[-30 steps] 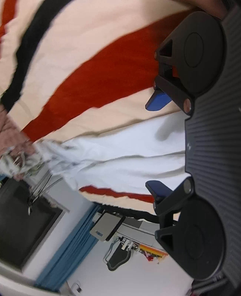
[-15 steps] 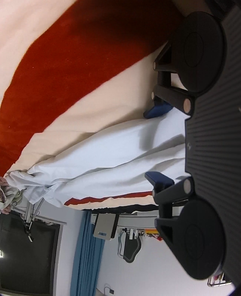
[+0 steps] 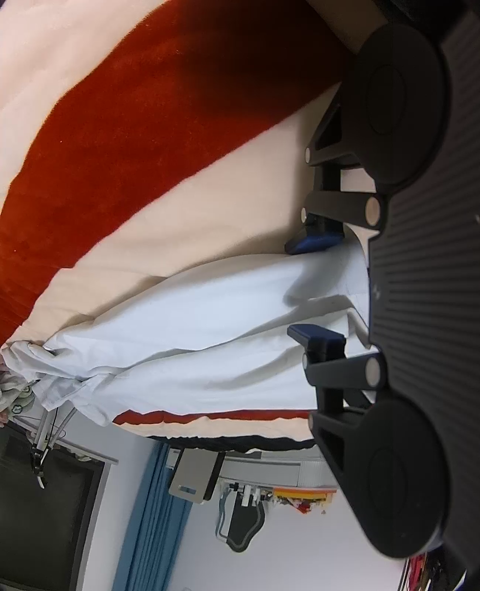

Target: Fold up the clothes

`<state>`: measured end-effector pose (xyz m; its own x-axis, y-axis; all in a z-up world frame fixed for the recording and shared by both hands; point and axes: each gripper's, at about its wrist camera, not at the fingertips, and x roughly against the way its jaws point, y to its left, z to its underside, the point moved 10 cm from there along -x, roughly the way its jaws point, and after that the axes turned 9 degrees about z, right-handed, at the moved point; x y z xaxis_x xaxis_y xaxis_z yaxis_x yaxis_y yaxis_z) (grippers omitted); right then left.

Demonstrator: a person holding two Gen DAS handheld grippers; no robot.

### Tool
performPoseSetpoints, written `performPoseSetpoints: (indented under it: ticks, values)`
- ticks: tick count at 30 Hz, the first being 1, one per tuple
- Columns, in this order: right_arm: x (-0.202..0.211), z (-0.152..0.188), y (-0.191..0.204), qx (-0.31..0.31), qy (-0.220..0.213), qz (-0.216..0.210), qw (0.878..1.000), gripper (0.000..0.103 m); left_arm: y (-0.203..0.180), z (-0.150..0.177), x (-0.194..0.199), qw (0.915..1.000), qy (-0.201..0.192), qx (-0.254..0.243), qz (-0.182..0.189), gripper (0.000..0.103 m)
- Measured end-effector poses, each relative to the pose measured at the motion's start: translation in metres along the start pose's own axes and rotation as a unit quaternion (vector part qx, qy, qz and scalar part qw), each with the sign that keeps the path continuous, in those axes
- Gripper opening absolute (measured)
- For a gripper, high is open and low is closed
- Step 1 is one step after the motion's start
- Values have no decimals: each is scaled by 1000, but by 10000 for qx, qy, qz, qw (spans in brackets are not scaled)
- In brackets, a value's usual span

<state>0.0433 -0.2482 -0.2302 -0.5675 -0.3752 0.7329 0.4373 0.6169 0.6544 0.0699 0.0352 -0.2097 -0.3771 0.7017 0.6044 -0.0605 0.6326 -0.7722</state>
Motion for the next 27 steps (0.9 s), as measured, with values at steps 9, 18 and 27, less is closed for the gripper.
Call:
performPoseSetpoints:
  ticks: [9,18,27]
  values:
    - [4,4,6,321,-271,160,9990,13,-4,4,16,9993,-323,76,179,6]
    - [65,-24,40,316,-1179,-880,9886,7,-66,-15,81,9875,-940,230,1245,4]
    - [152,-38,86,787,-1472,-1484,9747,6,-118,12,150,9775,-1214,128,1721,3]
